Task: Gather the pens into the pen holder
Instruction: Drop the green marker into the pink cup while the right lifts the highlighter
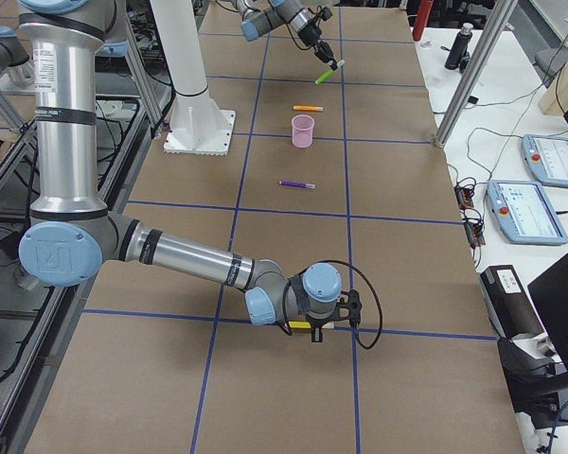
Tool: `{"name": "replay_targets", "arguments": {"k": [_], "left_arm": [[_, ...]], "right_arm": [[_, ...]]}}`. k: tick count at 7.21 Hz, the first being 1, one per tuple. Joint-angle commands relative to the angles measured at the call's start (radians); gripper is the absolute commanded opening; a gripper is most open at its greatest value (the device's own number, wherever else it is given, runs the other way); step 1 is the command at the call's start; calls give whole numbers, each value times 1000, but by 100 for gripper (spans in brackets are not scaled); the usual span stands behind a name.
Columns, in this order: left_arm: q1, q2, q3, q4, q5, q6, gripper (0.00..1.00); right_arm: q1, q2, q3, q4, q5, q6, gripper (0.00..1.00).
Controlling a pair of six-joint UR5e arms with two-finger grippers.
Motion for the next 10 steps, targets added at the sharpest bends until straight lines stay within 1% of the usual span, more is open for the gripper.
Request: {"name": "replay_targets", "arguments": {"k": [1,2,3,6,9,10], "left_arm": [[120,-63,115,-116,180,-45,0],[151,-100,179,-150,243,-69,0],[165,-128,227,-181,271,-71,0],[168,-131,291,-178,265,-56,0],[185,-131,298,-184,257,-45,0],[206,-129,298,-182,257,-43,0]], "right_arm": [[7,1,73,3,1,66,0],[28,3,92,-5,17,66,0],[32,6,93,-5,46,66,0],[35,10,98,-3,58,66,0],[36,7,98,-3,66,66,0],[39,7,98,-3,67,66,0]]}}
